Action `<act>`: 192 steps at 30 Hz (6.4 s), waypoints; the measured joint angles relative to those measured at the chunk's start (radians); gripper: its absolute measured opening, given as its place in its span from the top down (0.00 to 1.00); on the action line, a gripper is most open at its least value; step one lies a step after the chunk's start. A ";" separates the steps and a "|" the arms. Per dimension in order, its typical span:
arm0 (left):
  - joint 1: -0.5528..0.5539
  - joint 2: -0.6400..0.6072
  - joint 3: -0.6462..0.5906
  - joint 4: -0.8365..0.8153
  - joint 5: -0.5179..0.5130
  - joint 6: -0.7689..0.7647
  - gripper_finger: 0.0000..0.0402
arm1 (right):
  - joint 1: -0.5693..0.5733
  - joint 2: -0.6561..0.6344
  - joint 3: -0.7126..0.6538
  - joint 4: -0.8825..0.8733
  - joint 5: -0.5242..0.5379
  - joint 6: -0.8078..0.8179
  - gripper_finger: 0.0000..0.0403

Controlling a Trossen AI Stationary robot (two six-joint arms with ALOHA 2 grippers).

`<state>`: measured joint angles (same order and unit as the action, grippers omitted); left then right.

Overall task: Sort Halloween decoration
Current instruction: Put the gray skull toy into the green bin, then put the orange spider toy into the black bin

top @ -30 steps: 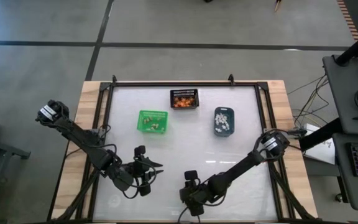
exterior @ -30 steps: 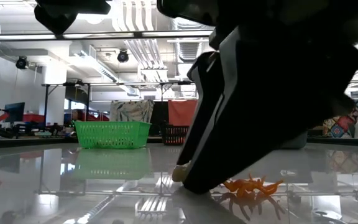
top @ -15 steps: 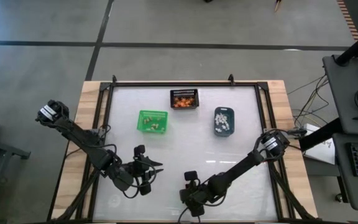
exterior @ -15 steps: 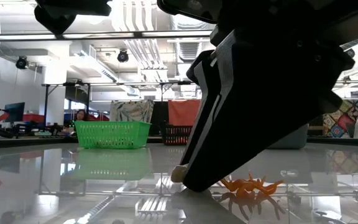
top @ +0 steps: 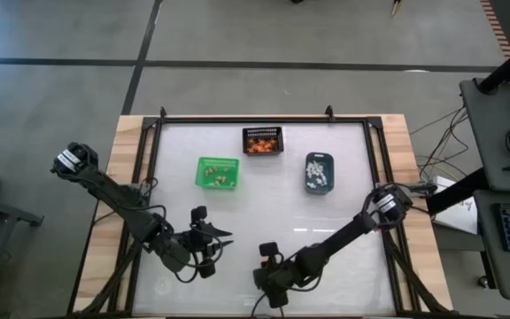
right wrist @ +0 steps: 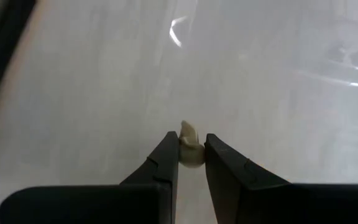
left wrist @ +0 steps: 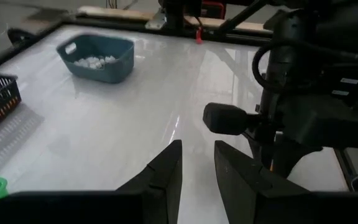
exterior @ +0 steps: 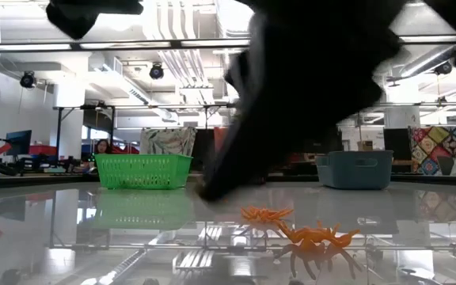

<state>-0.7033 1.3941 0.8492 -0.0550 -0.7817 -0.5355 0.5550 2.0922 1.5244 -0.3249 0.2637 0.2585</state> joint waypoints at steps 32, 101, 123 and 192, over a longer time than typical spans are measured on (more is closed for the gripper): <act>-0.049 -0.282 0.039 -0.318 -0.276 0.257 0.81 | -0.644 -0.061 0.005 0.366 -0.065 -0.230 0.88; 0.028 0.199 0.039 0.091 0.206 0.240 0.81 | 0.007 -0.535 -0.293 0.095 0.344 0.045 0.67; 0.145 0.424 0.050 0.493 0.461 0.459 0.81 | 0.050 -0.881 -0.811 0.543 0.381 0.028 0.68; 0.248 0.686 0.153 0.534 0.593 0.549 0.85 | 0.067 -0.944 -1.118 1.048 0.312 -0.161 0.67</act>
<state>-0.4549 2.0800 1.0023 0.4793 -0.1891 0.0135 0.6216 1.1484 0.4068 0.7235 0.5755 0.0975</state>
